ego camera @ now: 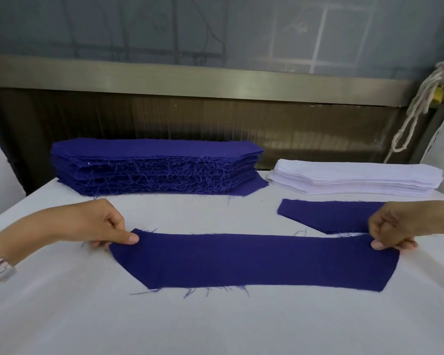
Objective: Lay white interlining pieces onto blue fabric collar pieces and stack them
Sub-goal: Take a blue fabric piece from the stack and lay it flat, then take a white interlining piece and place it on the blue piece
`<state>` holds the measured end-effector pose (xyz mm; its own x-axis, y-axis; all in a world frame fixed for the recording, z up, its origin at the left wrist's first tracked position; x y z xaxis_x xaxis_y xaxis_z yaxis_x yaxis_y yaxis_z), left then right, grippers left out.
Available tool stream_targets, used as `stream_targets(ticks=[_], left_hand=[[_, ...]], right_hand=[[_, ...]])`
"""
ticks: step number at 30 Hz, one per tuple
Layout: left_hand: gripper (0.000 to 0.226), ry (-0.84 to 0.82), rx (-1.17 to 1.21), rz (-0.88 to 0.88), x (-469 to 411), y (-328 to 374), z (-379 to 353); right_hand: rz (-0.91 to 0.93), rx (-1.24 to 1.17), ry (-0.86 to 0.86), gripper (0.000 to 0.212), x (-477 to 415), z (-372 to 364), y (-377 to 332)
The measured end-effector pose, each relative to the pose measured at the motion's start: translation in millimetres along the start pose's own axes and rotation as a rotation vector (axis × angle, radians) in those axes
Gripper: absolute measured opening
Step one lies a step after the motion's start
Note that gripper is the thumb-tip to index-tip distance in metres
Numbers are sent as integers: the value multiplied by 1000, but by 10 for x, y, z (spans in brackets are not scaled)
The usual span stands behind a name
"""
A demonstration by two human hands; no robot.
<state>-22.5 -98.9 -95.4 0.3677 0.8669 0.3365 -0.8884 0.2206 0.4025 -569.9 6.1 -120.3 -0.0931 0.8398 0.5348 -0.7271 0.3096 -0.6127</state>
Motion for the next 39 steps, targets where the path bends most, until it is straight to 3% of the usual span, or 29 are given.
stream_targets(ticks=[11,16,18,22,26,32,39], left_hand=[[52,152,-180,106,-12,-160,205],[50,392,-193,-13,-2,170,381],[47,508,-181,-115,16,435,437],[31,631,-141,-287,-41,1066,433],[17,668,-83,-499,-193,1811,319],[19,650,-86,-681,-667,2717,43],[27,649,-137,-689,-1224,3242,26]], right_hand=[[-47,88,24,42,97,-21,-54],[-15,106,75,46,174,67,-142],[23,70,218,40,255,258,-244],[106,-147,677,25,526,877,-357],[30,-283,1106,16,824,1342,-163],[-32,-175,1320,16,936,1700,202],[-229,-175,1397,22,830,2024,856]])
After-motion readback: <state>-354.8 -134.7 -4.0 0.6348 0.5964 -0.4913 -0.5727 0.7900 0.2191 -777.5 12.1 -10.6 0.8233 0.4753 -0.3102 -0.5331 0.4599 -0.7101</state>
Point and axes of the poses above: each hand's wrist, its own x-axis away from the middle knuckle, its own z-axis out of the back of the hand, y = z × x, the point moved 10 cm from there along -x, towards the middle knuckle, and after that the axes turned 6 degrees about -x, right-handed, at the moved point
